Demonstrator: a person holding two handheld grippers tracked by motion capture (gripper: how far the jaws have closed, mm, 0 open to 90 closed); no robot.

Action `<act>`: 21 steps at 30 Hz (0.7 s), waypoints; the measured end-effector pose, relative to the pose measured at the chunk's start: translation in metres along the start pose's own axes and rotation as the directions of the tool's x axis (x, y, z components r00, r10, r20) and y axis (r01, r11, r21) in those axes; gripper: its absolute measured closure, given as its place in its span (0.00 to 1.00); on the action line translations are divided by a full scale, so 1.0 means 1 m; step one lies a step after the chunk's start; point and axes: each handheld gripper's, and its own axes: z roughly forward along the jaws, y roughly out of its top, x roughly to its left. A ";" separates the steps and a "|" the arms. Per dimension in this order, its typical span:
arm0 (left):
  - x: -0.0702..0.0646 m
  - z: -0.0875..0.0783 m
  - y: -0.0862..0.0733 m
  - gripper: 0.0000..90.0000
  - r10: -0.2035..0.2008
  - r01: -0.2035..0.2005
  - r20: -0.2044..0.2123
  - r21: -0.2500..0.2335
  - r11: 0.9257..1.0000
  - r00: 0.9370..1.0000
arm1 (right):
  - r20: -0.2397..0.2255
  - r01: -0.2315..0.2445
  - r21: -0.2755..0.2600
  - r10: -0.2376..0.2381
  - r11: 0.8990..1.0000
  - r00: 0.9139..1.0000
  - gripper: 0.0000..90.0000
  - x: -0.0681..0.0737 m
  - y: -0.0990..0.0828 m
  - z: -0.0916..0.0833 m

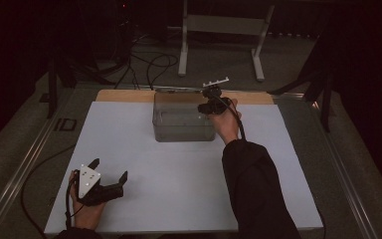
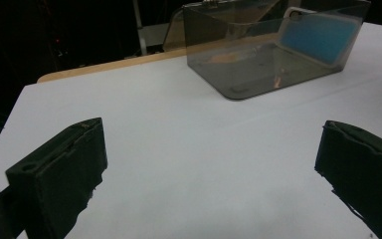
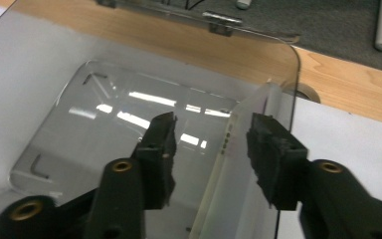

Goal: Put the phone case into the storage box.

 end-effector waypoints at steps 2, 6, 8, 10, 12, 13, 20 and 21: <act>0.000 0.000 0.000 0.01 0.002 -0.002 0.001 0.001 1.000 1.000 | -0.027 0.010 0.001 -0.010 1.000 1.000 0.44 0.001 -0.001 -0.001; -0.001 0.001 0.000 0.01 0.005 -0.005 0.000 0.002 1.000 1.000 | -0.031 0.025 -0.009 -0.026 1.000 0.999 0.32 0.003 -0.003 -0.002; -0.001 0.001 0.000 0.01 0.005 -0.005 0.000 0.001 1.000 1.000 | -0.031 0.024 -0.016 -0.024 1.000 0.999 0.27 0.003 -0.004 -0.003; -0.001 0.001 0.000 0.01 0.005 -0.005 0.000 0.001 1.000 1.000 | -0.037 0.029 -0.013 -0.029 0.999 0.999 0.23 0.004 -0.005 -0.003; -0.001 0.001 0.000 0.01 0.006 -0.006 0.000 0.001 1.000 1.000 | -0.042 0.035 -0.014 -0.035 0.999 0.998 0.21 0.003 -0.005 -0.003; -0.001 0.001 0.000 0.01 0.006 -0.006 0.000 0.002 1.000 1.000 | -0.049 0.036 -0.024 -0.037 0.999 0.998 0.19 0.004 -0.006 -0.004; -0.003 0.001 0.000 0.01 0.015 -0.015 -0.010 0.006 1.000 1.000 | -0.050 0.043 -0.064 -0.047 0.997 0.998 0.14 0.004 -0.009 -0.009; -0.003 0.001 0.000 0.01 0.018 -0.018 -0.010 0.007 1.000 1.000 | -0.048 0.048 -0.072 -0.051 0.996 0.998 0.13 0.004 -0.010 -0.010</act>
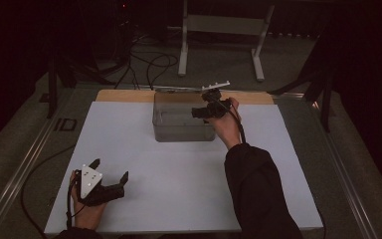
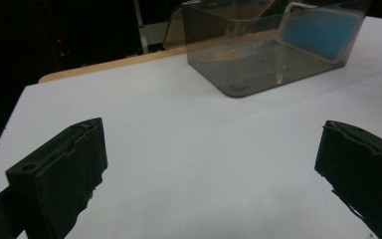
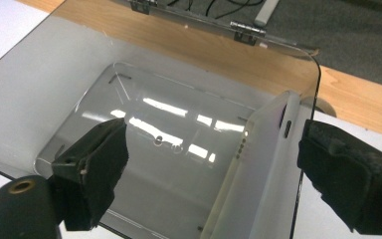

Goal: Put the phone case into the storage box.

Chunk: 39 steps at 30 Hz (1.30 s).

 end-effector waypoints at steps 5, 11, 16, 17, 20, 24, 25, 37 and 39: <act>-0.001 0.000 0.000 0.01 0.008 -0.008 -0.001 0.002 1.000 1.000 | 0.003 0.004 -0.039 -0.004 0.999 1.000 0.11 -0.001 -0.004 -0.004; -0.001 0.001 -0.001 0.01 0.005 -0.005 0.000 0.004 1.000 1.000 | -0.012 0.014 -0.031 -0.015 0.999 1.000 0.11 -0.006 -0.006 -0.010; -0.001 0.001 -0.001 0.01 0.007 -0.007 0.000 0.007 1.000 1.000 | -0.036 0.003 -0.052 -0.005 0.999 0.999 0.11 -0.010 -0.010 -0.015; -0.001 0.001 -0.001 0.01 0.007 -0.007 0.000 0.007 1.000 1.000 | -0.035 0.004 -0.058 -0.006 0.998 0.999 0.11 -0.010 -0.011 -0.016; 0.000 0.001 -0.001 0.01 0.006 -0.006 0.001 0.008 1.000 1.000 | -0.020 0.009 -0.078 -0.011 0.997 1.000 0.11 -0.010 -0.015 -0.021; -0.001 0.001 -0.001 0.01 0.006 -0.006 0.001 0.007 1.000 1.000 | -0.021 0.015 -0.094 -0.017 0.995 1.000 0.10 -0.011 -0.019 -0.027; -0.001 0.001 -0.001 0.01 0.006 -0.006 0.001 0.007 1.000 1.000 | -0.023 0.015 -0.099 -0.017 0.995 1.000 0.10 -0.011 -0.020 -0.028; -0.001 0.001 -0.001 0.01 0.004 -0.004 -0.001 0.010 1.000 1.000 | -0.033 0.036 -0.162 -0.042 0.986 0.999 0.10 -0.007 -0.039 -0.047; 0.000 0.001 -0.001 0.01 0.002 -0.002 -0.003 0.011 1.000 1.000 | -0.032 0.042 -0.166 -0.048 0.985 0.998 0.10 -0.007 -0.042 -0.049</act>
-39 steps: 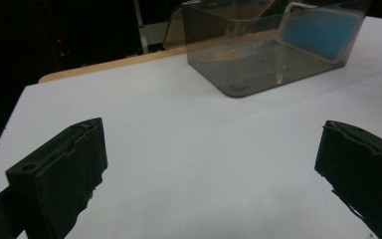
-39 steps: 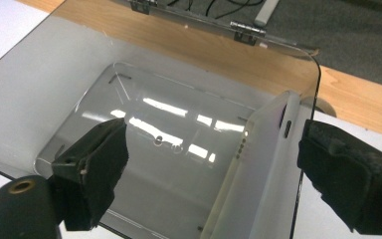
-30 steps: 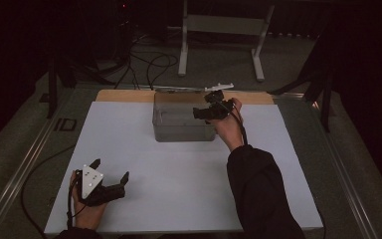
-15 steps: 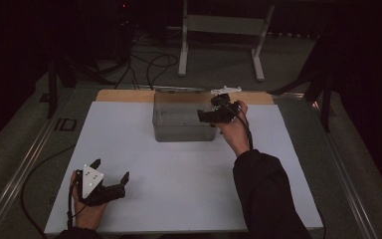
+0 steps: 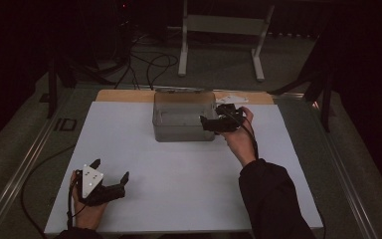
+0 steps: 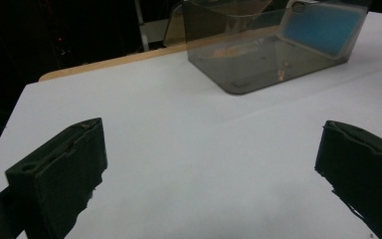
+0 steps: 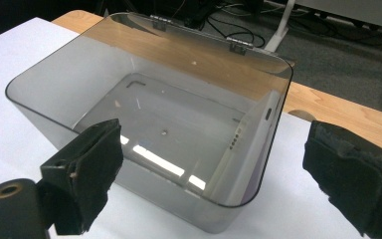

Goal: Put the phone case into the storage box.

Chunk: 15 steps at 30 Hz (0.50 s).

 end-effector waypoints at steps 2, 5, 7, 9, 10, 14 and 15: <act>0.000 0.000 0.000 0.01 -0.002 0.002 0.000 0.000 1.000 1.000 | -0.001 0.003 -0.005 -0.003 1.000 1.000 0.10 0.000 -0.003 -0.002; 0.000 0.000 0.000 0.01 -0.004 0.004 -0.001 -0.001 1.000 1.000 | -0.003 -0.007 -0.013 0.007 1.000 1.000 0.10 -0.001 -0.007 -0.006; 0.001 0.000 0.000 0.01 -0.004 0.004 -0.001 0.002 1.000 1.000 | 0.000 0.004 -0.012 -0.004 1.000 1.000 0.10 -0.002 -0.010 -0.009; 0.001 0.000 0.000 0.01 -0.004 0.004 0.000 0.002 1.000 1.000 | 0.010 0.010 -0.015 -0.009 1.000 1.000 0.09 -0.002 -0.012 -0.012; 0.001 0.000 0.000 0.01 -0.004 0.004 0.000 0.002 1.000 1.000 | 0.010 0.010 -0.015 -0.009 1.000 1.000 0.09 -0.002 -0.012 -0.012; 0.002 0.000 0.000 0.01 -0.006 0.006 0.000 0.002 1.000 1.000 | 0.015 0.014 -0.021 -0.014 1.000 1.000 0.09 -0.003 -0.018 -0.021; 0.002 0.000 0.000 0.01 -0.007 0.007 -0.002 0.002 1.000 1.000 | 0.016 0.015 -0.027 -0.015 1.000 1.000 0.09 -0.003 -0.019 -0.023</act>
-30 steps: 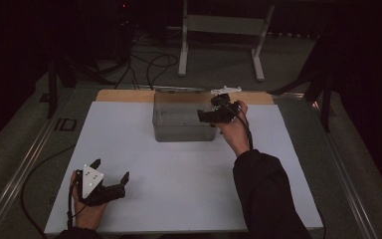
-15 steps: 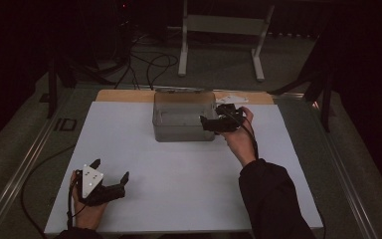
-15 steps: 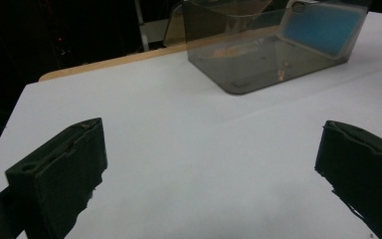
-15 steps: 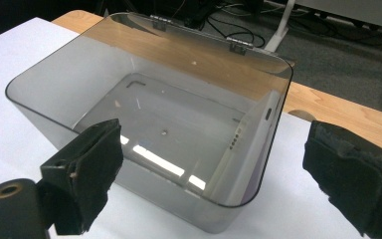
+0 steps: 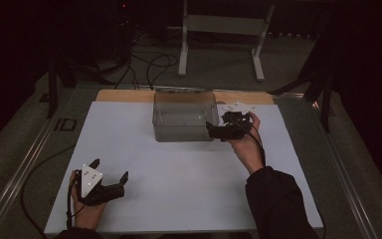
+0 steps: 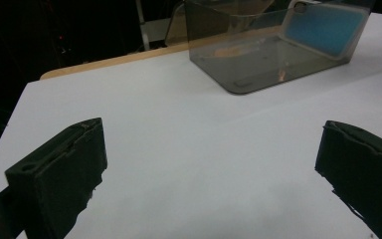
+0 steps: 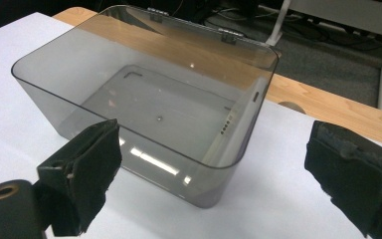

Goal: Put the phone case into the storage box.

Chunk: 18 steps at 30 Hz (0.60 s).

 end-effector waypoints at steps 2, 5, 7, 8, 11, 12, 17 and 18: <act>0.000 0.000 0.000 0.01 -0.004 0.004 0.001 -0.002 1.000 1.000 | 0.002 0.001 0.000 -0.001 1.000 1.000 0.09 -0.001 -0.003 -0.003; 0.001 0.000 0.000 0.01 -0.005 0.005 0.003 -0.001 1.000 1.000 | 0.002 -0.001 -0.002 0.001 1.000 1.000 0.09 -0.003 -0.008 -0.007; 0.002 0.000 0.001 0.01 -0.006 0.006 0.005 0.003 1.000 1.000 | 0.005 0.002 -0.007 -0.002 1.000 1.000 0.09 -0.004 -0.012 -0.009; 0.002 0.000 0.001 0.01 -0.007 0.007 0.005 0.005 1.000 1.000 | 0.003 0.004 -0.006 -0.004 1.000 1.000 0.09 -0.005 -0.014 -0.010; 0.004 -0.001 0.002 0.01 -0.011 0.010 0.007 0.003 1.000 1.000 | 0.004 0.007 -0.010 -0.007 1.000 1.000 0.09 -0.006 -0.019 -0.014; 0.005 -0.002 0.002 0.01 -0.013 0.013 0.007 0.002 1.000 1.000 | 0.005 0.005 -0.010 -0.005 1.000 1.000 0.09 -0.007 -0.021 -0.015; 0.008 -0.003 0.005 0.01 -0.024 0.024 0.008 -0.002 1.000 1.000 | -0.011 0.025 -0.027 -0.025 0.999 1.000 0.09 -0.007 -0.031 -0.025; 0.009 -0.003 0.005 0.01 -0.026 0.026 0.009 -0.003 1.000 1.000 | -0.014 0.027 -0.033 -0.028 0.999 1.000 0.09 -0.007 -0.033 -0.027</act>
